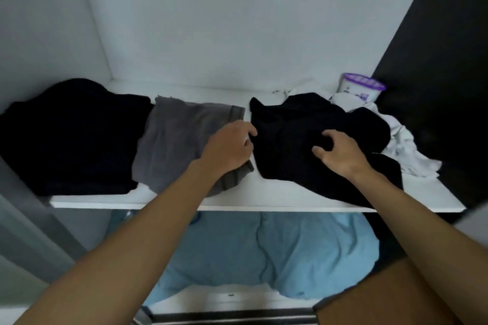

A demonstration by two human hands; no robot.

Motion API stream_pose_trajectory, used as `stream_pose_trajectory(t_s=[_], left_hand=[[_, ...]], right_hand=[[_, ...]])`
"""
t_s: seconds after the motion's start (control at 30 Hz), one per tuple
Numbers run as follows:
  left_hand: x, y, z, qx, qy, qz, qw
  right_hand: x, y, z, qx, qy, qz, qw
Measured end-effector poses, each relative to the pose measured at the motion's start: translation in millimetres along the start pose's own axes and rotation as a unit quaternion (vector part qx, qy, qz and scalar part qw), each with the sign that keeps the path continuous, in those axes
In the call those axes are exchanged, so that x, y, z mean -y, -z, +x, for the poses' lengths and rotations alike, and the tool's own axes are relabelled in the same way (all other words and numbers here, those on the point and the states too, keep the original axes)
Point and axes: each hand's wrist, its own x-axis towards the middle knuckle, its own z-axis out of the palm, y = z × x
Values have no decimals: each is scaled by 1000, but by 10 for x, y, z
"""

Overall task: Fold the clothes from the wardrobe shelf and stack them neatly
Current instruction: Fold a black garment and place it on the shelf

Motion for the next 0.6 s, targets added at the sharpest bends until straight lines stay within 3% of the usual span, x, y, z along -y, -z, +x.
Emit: stream_pose_trajectory(t_s=[0.1, 0.2, 0.3, 0.4, 0.47, 0.53, 0.6], left_hand=[[-350, -376, 241, 60, 58, 87, 993], [-504, -732, 455, 125, 119, 179, 969], [-505, -936, 581, 112, 149, 221, 957], [-461, -1032, 683, 76, 181, 190, 962], [-482, -1089, 696, 45, 206, 132, 969], [-562, -1114, 657, -20, 264, -49, 963], [-745, -1084, 571, -78, 310, -266, 909]], right_hand=[[-374, 84, -33, 80, -63, -30, 994], [-562, -28, -17, 38, -3, 5, 999], [-680, -90, 19, -25, 16, 123, 992], [-872, -128, 16, 6, 50, 198, 979], [-1024, -144, 16, 17, 84, 212, 973], [-1140, -151, 39, 12, 108, 244, 964], [-1193, -154, 76, 18, 121, 270, 955]])
